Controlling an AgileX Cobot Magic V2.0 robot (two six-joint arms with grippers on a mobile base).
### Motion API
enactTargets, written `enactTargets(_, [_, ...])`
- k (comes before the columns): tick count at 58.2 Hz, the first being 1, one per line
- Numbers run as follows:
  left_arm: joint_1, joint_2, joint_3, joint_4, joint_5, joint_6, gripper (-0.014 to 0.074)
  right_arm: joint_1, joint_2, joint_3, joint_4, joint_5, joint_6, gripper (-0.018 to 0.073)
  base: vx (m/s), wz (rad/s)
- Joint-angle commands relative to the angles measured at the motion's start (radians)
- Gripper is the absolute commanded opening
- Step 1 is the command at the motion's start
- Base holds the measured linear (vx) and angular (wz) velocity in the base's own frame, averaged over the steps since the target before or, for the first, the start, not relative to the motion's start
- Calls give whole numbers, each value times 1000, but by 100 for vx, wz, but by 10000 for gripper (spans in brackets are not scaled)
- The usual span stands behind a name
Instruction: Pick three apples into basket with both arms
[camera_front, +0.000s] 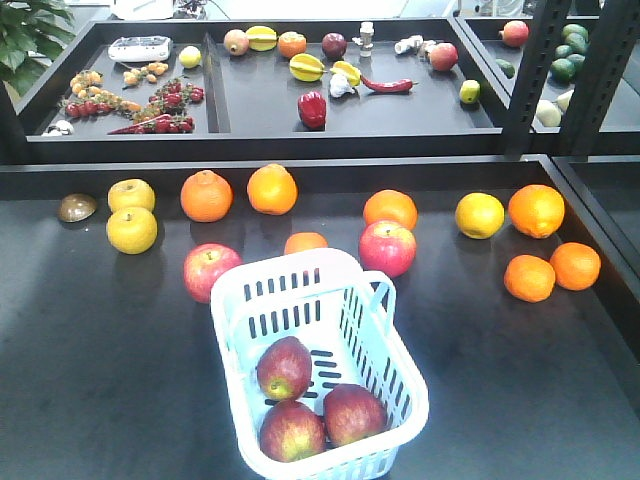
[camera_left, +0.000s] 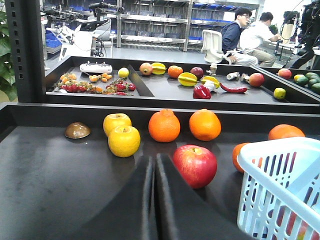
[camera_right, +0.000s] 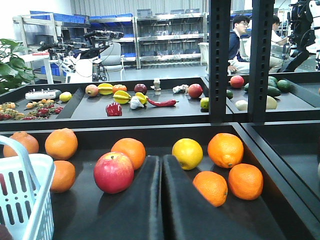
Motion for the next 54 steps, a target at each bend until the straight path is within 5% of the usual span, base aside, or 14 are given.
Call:
enactTargets(1, [-7,-13,-25,-6,-74,0,-6,-5,-12,12,-13,-77,-7,-5,0,0])
enactTargets(54, [-7,-13,-25,-6,-74,0,-6,-5,-12,12,-13,-76,-7,-5,0,0])
